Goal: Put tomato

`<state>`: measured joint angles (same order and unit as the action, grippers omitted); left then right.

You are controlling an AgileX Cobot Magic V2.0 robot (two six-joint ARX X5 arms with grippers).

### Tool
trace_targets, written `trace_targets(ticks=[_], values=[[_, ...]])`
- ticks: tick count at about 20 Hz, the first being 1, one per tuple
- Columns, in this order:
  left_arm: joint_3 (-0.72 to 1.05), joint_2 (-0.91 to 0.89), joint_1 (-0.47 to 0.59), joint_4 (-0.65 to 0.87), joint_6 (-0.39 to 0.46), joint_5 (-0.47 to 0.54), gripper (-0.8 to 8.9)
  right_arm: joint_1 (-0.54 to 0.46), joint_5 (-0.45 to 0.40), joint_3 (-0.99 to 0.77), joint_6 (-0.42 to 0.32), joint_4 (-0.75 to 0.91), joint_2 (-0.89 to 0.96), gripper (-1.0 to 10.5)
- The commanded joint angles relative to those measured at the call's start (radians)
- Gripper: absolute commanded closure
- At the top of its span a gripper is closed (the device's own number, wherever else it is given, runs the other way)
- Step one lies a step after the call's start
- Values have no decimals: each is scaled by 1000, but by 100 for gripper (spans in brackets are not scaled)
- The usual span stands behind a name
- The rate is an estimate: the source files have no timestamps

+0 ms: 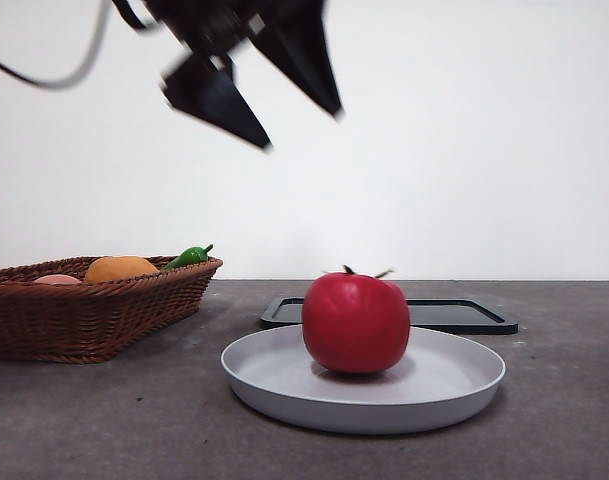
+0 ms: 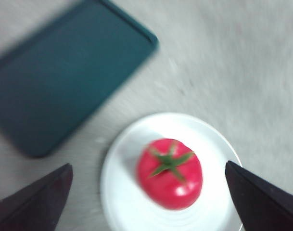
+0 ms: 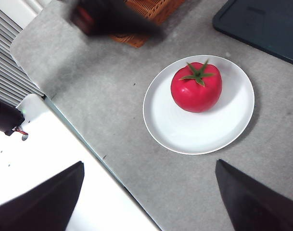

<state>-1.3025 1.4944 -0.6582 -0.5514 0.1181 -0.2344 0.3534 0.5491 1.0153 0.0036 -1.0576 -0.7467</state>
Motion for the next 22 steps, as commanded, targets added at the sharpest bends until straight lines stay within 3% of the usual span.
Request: trace_targets(ticks=[1, 5, 10, 15, 22], values=[[-17, -73, 38, -17, -26, 1, 310, 6, -8, 20, -13, 10, -6, 513], [-17, -215, 145, -69, -30, -8, 310, 6, -8, 20, -16, 11, -6, 513], [-17, -367, 304, -171, -31, -142, 310, 6, -10, 20, -16, 15, -6, 514], [-14, -465, 435, -371, 54, -163, 310, 6, -53, 20, -16, 31, -11, 513], [47, -548, 466, -583, 91, -392, 310, 6, -52, 20, -16, 55, -36, 514]])
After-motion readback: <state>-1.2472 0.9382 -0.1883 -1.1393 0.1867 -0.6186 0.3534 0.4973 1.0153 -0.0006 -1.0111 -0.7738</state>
